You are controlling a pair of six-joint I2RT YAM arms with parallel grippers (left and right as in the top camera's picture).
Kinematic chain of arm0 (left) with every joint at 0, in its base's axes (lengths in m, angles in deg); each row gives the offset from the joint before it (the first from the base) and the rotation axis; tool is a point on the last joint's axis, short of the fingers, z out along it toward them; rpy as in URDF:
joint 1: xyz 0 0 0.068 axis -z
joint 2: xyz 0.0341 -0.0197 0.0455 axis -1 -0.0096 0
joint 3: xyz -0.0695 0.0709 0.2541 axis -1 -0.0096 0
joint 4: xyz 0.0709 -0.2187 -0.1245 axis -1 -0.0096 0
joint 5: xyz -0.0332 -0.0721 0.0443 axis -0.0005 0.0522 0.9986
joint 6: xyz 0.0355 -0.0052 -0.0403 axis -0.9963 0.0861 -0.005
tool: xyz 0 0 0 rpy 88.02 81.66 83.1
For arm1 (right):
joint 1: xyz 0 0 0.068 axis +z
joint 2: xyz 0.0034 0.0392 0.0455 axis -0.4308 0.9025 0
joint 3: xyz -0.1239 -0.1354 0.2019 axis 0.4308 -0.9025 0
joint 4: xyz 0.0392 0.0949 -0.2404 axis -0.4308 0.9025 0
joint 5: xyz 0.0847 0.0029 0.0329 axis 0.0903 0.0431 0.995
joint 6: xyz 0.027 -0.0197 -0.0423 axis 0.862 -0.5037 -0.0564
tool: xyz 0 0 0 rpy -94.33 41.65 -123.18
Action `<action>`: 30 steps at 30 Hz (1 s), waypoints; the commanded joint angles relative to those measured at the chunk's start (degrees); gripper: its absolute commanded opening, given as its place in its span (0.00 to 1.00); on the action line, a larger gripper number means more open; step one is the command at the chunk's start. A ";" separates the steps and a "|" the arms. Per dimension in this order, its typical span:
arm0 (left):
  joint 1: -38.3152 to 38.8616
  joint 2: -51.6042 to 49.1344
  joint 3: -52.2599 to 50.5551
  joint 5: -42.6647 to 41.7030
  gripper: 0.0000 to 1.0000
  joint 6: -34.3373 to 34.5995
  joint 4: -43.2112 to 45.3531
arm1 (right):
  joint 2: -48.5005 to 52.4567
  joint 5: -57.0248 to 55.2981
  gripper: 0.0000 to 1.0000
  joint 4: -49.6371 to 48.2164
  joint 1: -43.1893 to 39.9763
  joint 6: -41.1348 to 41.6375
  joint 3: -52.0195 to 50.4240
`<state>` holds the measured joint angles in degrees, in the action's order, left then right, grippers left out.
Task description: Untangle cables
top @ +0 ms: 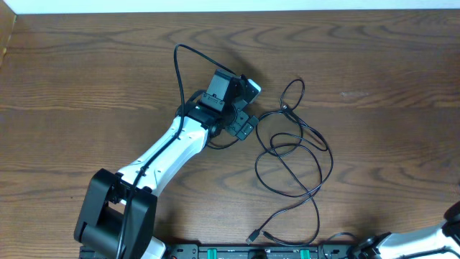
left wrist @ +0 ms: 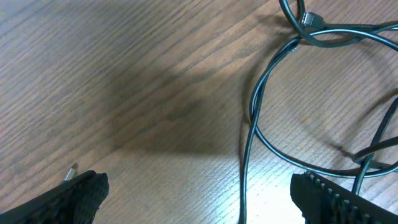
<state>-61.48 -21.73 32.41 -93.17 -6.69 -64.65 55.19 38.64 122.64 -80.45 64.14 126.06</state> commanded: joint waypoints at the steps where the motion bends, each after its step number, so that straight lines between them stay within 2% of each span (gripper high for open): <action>1: -0.02 0.15 -0.31 -0.09 0.99 -0.28 0.11 | 2.29 3.89 0.01 -0.85 -3.26 -2.91 0.44; 6: -0.02 0.13 -0.31 -0.11 0.99 -0.28 0.46 | 4.76 9.79 0.01 -3.10 -6.36 -3.63 0.61; 15: -0.02 0.13 -0.31 -0.11 0.99 -0.28 0.48 | 12.39 10.05 0.01 -4.11 -6.69 -4.57 0.61; 16: -0.02 0.13 -0.31 -0.11 0.99 -0.28 0.46 | 14.32 10.99 0.09 -4.09 -6.67 -6.34 0.61; 17: -0.02 0.13 -0.31 -0.11 0.99 -0.28 0.46 | 14.99 11.45 0.38 -4.09 -6.67 -6.62 0.61; 19: -0.02 0.13 -0.31 -0.11 0.99 -0.28 0.46 | 16.04 13.14 0.82 -4.07 -6.69 -7.67 0.61; 20: -0.02 0.13 -0.31 -0.13 1.00 -0.26 0.46 | 16.31 13.84 0.99 -4.04 -6.67 -7.98 0.61; 26: -0.02 0.13 -0.31 -0.11 1.00 -0.28 0.48 | 16.31 14.95 0.99 -2.38 -5.84 -9.62 2.23; 30: -0.02 0.13 -0.31 -0.11 1.00 -0.31 0.72 | 15.61 19.93 0.99 1.81 -4.70 -10.03 8.20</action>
<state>-61.48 -21.73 32.41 -93.17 -6.69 -64.11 72.21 54.01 122.69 -86.57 55.44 128.62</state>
